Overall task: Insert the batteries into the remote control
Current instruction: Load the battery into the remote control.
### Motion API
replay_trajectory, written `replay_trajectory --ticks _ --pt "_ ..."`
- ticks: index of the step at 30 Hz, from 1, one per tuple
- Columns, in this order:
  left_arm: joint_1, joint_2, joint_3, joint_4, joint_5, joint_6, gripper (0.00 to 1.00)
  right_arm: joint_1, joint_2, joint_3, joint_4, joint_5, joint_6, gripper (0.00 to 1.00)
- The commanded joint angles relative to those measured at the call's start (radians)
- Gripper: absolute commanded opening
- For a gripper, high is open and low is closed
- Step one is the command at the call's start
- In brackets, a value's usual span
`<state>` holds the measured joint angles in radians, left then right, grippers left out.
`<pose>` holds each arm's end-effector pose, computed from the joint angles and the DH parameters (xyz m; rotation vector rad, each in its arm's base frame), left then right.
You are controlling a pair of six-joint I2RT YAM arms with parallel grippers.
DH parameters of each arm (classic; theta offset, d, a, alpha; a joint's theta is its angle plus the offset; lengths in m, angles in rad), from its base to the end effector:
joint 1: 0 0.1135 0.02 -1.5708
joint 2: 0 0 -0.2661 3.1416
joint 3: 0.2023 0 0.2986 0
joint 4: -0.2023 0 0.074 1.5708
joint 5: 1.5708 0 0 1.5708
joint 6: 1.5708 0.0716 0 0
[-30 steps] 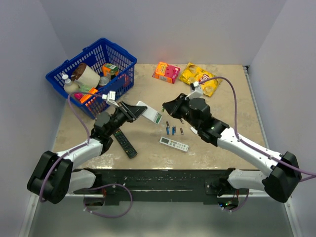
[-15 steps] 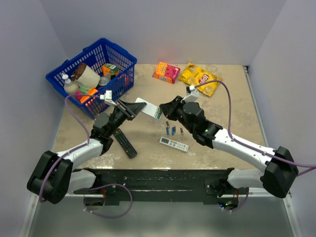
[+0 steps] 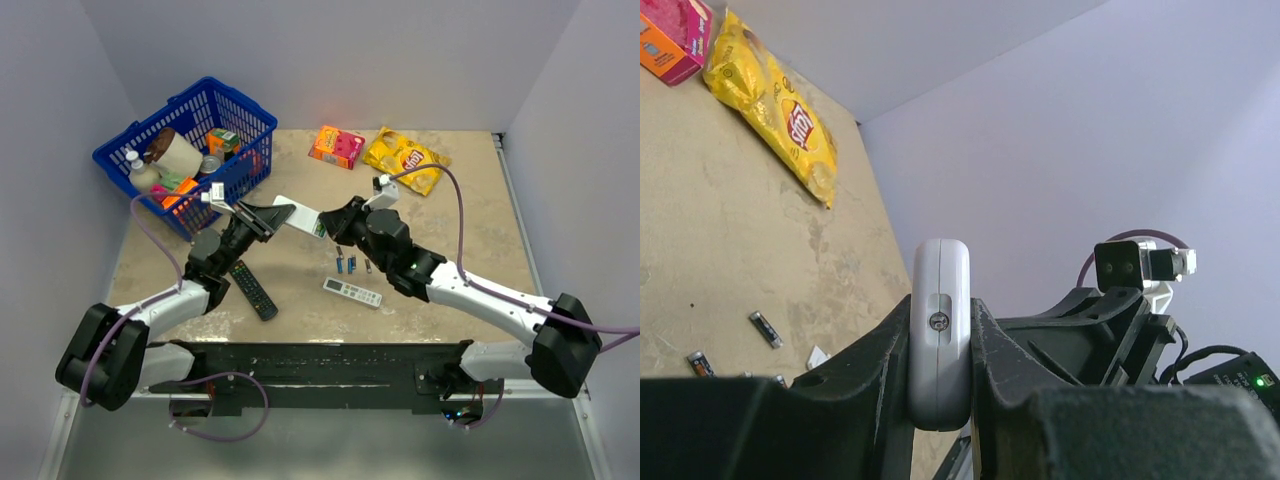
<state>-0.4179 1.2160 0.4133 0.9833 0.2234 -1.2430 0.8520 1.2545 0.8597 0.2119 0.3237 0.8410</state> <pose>0.2818 -0.1425 0.2202 -0.4347 1.5183 -1.5040 0.2607 0.2633 0.2835 0.2380 1.8274 0.9403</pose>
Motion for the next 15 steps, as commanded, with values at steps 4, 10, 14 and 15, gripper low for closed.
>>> replay_trajectory --ticks 4,10,14,15 --pt "-0.007 0.024 0.005 0.140 -0.027 -0.061 0.00 0.010 0.014 -0.005 0.043 0.020 -0.010 0.00" --pt "-0.007 0.025 0.007 0.143 -0.036 -0.061 0.00 0.010 0.028 -0.002 0.017 -0.001 -0.020 0.02" --pt "-0.005 0.028 0.007 0.152 -0.039 -0.067 0.00 0.010 0.028 0.002 0.011 -0.012 -0.025 0.06" --pt "-0.007 0.030 0.007 0.158 -0.042 -0.070 0.00 0.012 0.029 0.005 0.006 -0.014 -0.025 0.06"
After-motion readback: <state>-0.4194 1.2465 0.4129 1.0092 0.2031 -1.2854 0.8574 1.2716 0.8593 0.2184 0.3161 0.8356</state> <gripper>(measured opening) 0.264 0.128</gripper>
